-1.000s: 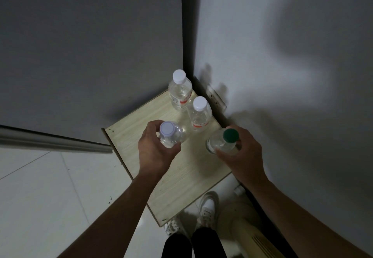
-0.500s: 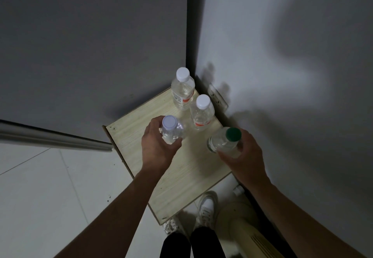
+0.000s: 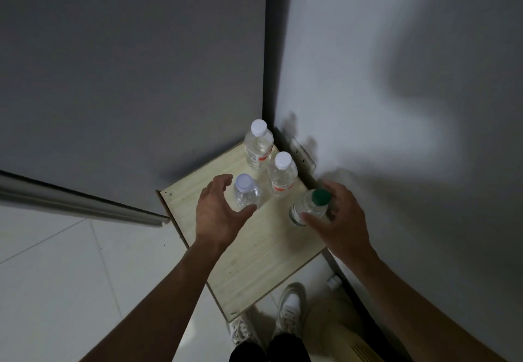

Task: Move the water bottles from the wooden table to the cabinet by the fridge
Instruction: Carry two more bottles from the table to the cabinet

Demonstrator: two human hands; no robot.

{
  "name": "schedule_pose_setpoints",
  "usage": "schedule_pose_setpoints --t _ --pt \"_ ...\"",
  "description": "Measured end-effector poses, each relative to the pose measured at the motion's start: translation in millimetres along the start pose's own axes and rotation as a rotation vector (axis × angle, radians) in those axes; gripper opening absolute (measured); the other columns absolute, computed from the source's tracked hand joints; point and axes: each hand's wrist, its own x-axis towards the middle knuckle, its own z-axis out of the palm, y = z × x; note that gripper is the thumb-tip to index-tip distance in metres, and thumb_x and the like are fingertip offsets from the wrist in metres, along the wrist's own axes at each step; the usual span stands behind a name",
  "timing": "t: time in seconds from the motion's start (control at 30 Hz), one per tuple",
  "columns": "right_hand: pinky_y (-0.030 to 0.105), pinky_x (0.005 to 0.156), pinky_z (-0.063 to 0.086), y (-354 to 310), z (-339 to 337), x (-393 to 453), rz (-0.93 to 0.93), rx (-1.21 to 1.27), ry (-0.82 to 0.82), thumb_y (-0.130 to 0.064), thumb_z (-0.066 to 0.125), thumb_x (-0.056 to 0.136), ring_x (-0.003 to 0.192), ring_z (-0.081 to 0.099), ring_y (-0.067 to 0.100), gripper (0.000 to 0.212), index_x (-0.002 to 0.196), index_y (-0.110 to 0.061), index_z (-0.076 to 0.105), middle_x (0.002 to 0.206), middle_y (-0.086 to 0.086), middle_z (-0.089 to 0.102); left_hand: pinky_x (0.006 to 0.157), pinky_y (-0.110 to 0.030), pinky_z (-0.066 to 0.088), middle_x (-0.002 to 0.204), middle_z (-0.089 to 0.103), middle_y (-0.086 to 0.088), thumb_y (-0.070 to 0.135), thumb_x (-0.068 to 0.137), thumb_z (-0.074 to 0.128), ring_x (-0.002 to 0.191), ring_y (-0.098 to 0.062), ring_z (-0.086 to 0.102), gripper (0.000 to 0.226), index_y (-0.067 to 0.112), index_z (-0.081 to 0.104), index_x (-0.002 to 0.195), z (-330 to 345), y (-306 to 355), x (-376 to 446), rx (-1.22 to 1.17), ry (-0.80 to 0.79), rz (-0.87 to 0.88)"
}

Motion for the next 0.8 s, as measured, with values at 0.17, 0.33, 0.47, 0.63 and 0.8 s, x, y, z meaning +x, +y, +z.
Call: schedule_pose_setpoints --t 0.17,0.33,0.47,0.63,0.8 --pt "0.008 0.078 0.038 -56 -26 6 -0.011 -0.105 -0.052 -0.04 0.085 0.069 0.102 0.05 0.002 0.067 0.125 -0.028 0.051 0.11 -0.015 0.049 0.098 -0.041 0.05 0.128 0.061 0.006 0.042 0.065 0.09 0.117 -0.016 0.055 0.078 0.024 0.052 0.131 -46 39 1 0.032 -0.038 0.066" --pt "0.01 0.087 0.033 -135 -65 7 -0.087 -0.182 -0.086 -0.042 0.084 0.071 0.106 0.043 0.0 0.071 0.132 -0.025 0.052 0.121 -0.013 0.048 0.098 -0.039 0.049 0.128 0.059 0.002 0.044 0.068 0.088 0.116 -0.018 0.056 0.075 0.02 0.054 0.13 -108 103 4 0.041 -0.074 0.127" --pt "0.021 0.099 0.031 -202 -96 8 -0.172 -0.213 -0.056 -0.05 0.073 0.08 0.123 0.041 0.004 0.067 0.139 -0.03 0.048 0.139 -0.011 0.044 0.099 -0.037 0.048 0.131 0.059 0.0 0.046 0.073 0.083 0.117 -0.02 0.056 0.069 0.018 0.055 0.13 -160 155 0 0.031 -0.007 0.183" --pt "0.033 0.109 0.037 -295 -135 5 -0.323 -0.222 0.021 -0.047 0.065 0.089 0.13 0.044 0.012 0.053 0.136 -0.027 0.051 0.139 -0.006 0.049 0.101 -0.039 0.047 0.133 0.058 -0.004 0.048 0.082 0.074 0.12 -0.023 0.055 0.06 0.017 0.055 0.129 -229 211 -14 0.073 0.053 0.24" --pt "0.031 0.108 0.037 -361 -157 -12 -0.388 -0.211 0.073 -0.049 0.061 0.092 0.13 0.045 0.013 0.048 0.134 -0.028 0.052 0.137 -0.005 0.05 0.1 -0.032 0.046 0.134 0.059 -0.004 0.049 0.086 0.07 0.12 -0.021 0.057 0.057 0.015 0.056 0.129 -290 244 -32 0.088 0.111 0.318"
